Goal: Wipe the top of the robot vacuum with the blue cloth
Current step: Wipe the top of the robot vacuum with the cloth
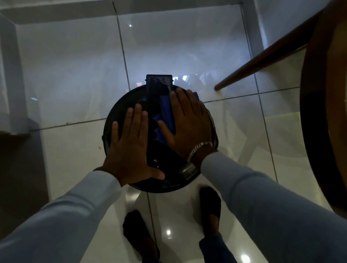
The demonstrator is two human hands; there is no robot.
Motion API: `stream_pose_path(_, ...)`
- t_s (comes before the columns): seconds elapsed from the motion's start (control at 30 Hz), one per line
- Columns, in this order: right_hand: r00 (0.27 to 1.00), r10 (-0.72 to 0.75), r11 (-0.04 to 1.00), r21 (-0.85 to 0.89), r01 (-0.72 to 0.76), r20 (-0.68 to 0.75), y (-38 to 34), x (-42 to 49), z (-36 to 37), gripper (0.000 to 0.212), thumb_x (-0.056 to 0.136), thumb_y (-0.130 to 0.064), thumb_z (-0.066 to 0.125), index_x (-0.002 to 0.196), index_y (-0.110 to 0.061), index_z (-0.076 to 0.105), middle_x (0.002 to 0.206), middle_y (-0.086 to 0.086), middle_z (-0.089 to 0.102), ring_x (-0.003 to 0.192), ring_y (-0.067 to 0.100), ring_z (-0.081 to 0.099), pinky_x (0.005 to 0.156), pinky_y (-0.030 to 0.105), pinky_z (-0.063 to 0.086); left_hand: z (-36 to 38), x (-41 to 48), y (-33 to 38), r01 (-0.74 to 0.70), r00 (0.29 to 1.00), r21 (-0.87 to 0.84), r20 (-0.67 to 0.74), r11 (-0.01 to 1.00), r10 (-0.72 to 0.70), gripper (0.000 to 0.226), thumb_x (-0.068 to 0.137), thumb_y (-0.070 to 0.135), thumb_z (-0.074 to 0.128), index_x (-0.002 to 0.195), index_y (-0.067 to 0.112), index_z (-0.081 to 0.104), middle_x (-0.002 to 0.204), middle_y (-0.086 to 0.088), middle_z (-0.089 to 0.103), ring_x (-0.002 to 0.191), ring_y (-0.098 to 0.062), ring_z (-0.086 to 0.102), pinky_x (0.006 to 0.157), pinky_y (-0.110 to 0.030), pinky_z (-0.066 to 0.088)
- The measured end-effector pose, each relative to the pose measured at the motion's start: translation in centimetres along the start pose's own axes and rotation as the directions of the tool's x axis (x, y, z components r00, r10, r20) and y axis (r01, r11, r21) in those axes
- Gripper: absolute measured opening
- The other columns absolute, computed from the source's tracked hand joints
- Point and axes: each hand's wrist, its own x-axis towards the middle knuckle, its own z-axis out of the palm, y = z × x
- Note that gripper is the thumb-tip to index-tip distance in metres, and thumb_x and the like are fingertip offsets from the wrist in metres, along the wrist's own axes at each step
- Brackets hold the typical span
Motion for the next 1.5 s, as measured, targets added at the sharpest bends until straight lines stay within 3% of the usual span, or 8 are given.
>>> stream_pose_path(0.37,0.965,0.240,0.970,0.053,-0.236,-0.109,-1.6,-5.8,1.6,0.078,0.086,-0.055,0.047,0.147,-0.012,0.024,0.156,0.014,0.028,0.146,0.034,0.019,0.117,0.053,0.019,0.3,0.0,-0.2,0.021,0.999,0.011,-0.029,1.000,-0.021,0.150,0.042,0.083,0.064,0.148,0.011,-0.013,0.161,-0.012,-0.015,0.148,-0.029,-0.015,0.118,-0.060,0.003)
stream_pose_path(0.53,0.990,0.124,0.992,0.029,-0.122,-0.066,-1.2,-10.2,2.8,0.080,0.086,-0.059,0.044,0.148,-0.015,0.018,0.158,0.009,0.017,0.148,0.030,0.008,0.120,0.049,0.007,0.3,0.0,-0.7,-0.018,1.000,0.017,-0.018,1.000,0.018,0.147,0.045,0.088,0.056,0.147,0.012,-0.017,0.159,-0.010,-0.021,0.146,-0.028,-0.021,0.119,-0.060,0.000)
stream_pose_path(0.67,0.998,-0.016,1.000,-0.005,0.016,-0.053,0.3,-10.6,3.0,0.079,0.087,-0.062,0.040,0.147,-0.014,0.023,0.157,0.007,0.016,0.148,0.029,0.010,0.119,0.051,0.011,-0.3,-0.2,-2.5,-0.140,0.990,0.059,0.028,0.988,0.139,0.149,0.043,0.082,0.066,0.147,0.013,-0.017,0.158,-0.008,-0.022,0.146,-0.026,-0.022,0.119,-0.058,0.000)
stream_pose_path(0.8,0.996,-0.088,0.995,-0.053,0.087,-0.016,0.7,-7.8,2.1,0.075,0.088,-0.060,0.039,0.146,-0.015,0.027,0.157,0.009,0.027,0.147,0.029,0.016,0.117,0.054,0.019,-0.7,-0.4,-3.3,-0.198,0.980,0.066,0.043,0.978,0.196,0.148,0.045,0.076,0.071,0.147,0.015,-0.018,0.155,-0.003,-0.027,0.146,-0.025,-0.022,0.120,-0.054,-0.002)
stream_pose_path(1.03,0.999,-0.023,0.992,-0.122,0.029,0.049,-2.2,0.2,1.1,0.078,0.090,-0.063,0.030,0.149,-0.013,0.017,0.160,0.013,0.017,0.148,0.031,0.011,0.118,0.052,0.012,-0.1,-0.2,-3.6,-0.180,0.984,0.023,-0.006,0.983,0.180,0.150,0.043,0.079,0.069,0.147,0.015,-0.018,0.159,-0.005,-0.023,0.146,-0.022,-0.022,0.120,-0.048,-0.006)
stream_pose_path(1.23,0.999,0.014,0.992,-0.127,-0.010,0.032,-2.7,-3.5,1.6,0.082,0.089,-0.065,0.030,0.150,-0.013,0.013,0.160,0.012,0.015,0.148,0.029,0.009,0.119,0.051,0.011,0.2,-0.4,-3.9,-0.167,0.985,-0.086,-0.057,0.982,0.163,0.151,0.042,0.078,0.071,0.147,0.015,-0.019,0.160,-0.006,-0.020,0.146,-0.021,-0.022,0.120,-0.045,-0.006)
stream_pose_path(1.43,0.997,-0.025,0.999,-0.030,0.027,0.069,-3.1,-6.6,1.3,0.087,0.084,-0.068,0.036,0.150,-0.013,0.017,0.160,0.010,0.018,0.149,0.026,0.010,0.119,0.051,0.014,1.6,-1.5,-5.1,-0.077,0.993,-0.320,-0.105,0.944,0.045,0.153,0.039,0.080,0.070,0.145,0.020,-0.023,0.159,-0.003,-0.024,0.144,-0.016,-0.027,0.121,-0.043,-0.001)
stream_pose_path(1.5,0.994,-0.072,0.993,0.101,0.063,0.084,-3.2,-6.4,0.2,0.080,0.086,-0.063,0.035,0.148,-0.013,0.023,0.159,0.009,0.020,0.148,0.026,0.012,0.119,0.053,0.016,1.8,-1.5,-5.3,-0.086,0.992,-0.328,-0.117,0.941,0.050,0.152,0.040,0.082,0.068,0.144,0.021,-0.026,0.157,-0.001,-0.028,0.142,-0.012,-0.032,0.120,-0.039,-0.004)
